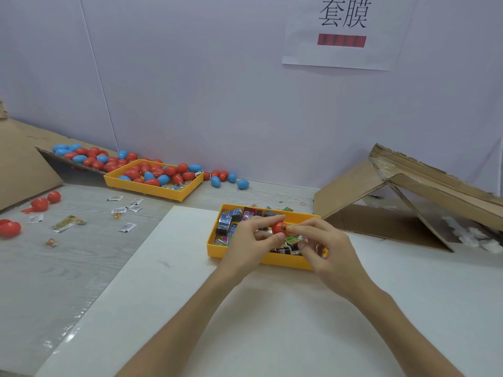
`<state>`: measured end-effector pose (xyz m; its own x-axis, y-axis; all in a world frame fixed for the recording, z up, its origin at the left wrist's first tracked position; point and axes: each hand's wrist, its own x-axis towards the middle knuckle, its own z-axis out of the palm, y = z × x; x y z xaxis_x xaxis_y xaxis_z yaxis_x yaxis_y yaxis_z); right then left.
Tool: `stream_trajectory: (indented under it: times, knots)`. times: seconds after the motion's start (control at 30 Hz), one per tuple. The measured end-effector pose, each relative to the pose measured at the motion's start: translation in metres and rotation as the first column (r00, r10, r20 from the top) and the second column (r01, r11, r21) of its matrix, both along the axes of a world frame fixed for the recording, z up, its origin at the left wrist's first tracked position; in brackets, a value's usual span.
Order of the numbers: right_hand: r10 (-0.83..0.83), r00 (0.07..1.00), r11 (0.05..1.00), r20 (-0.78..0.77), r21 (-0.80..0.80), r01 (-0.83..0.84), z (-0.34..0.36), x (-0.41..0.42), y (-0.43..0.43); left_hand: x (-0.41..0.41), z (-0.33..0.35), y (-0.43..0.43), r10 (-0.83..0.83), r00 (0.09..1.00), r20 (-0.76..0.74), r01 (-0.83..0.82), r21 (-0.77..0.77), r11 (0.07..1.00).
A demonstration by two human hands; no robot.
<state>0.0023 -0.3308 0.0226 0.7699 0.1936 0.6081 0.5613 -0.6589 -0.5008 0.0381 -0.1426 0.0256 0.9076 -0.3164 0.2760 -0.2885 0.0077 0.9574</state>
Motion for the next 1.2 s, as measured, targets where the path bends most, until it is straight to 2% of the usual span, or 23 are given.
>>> stream_trajectory:
  times: [0.2, 0.57, 0.93, 1.07, 1.2]
  knots:
    - [-0.004, 1.0, 1.0, 0.014, -0.008, 0.004, 0.0005, 0.0, -0.0008, 0.001, -0.0002, 0.0006, -0.003, 0.999, -0.038, 0.0, -0.066, 0.998]
    - [-0.075, 0.996, 0.997, 0.051, -0.024, 0.077, 0.0004, -0.0027, -0.0018, -0.0002, 0.0024, 0.0001, 0.019, 0.997, -0.072, -0.024, -0.07, 0.997]
    - [-0.059, 0.996, 0.987, 0.073, -0.146, 0.069, 0.0028, -0.0049, -0.0027, 0.0001, 0.0022, -0.0025, 0.039, 0.996, -0.075, -0.046, -0.093, 0.995]
    - [-0.05, 0.993, 0.99, 0.102, -0.123, 0.063, 0.0037, -0.0053, -0.0022, 0.0003, 0.0026, -0.0024, 0.024, 0.996, -0.085, -0.033, -0.11, 0.993]
    - [-0.04, 0.986, 0.999, 0.162, -0.019, 0.043, 0.0066, -0.0076, 0.0025, 0.0013, 0.0025, -0.0014, 0.009, 0.992, -0.122, -0.027, -0.146, 0.989]
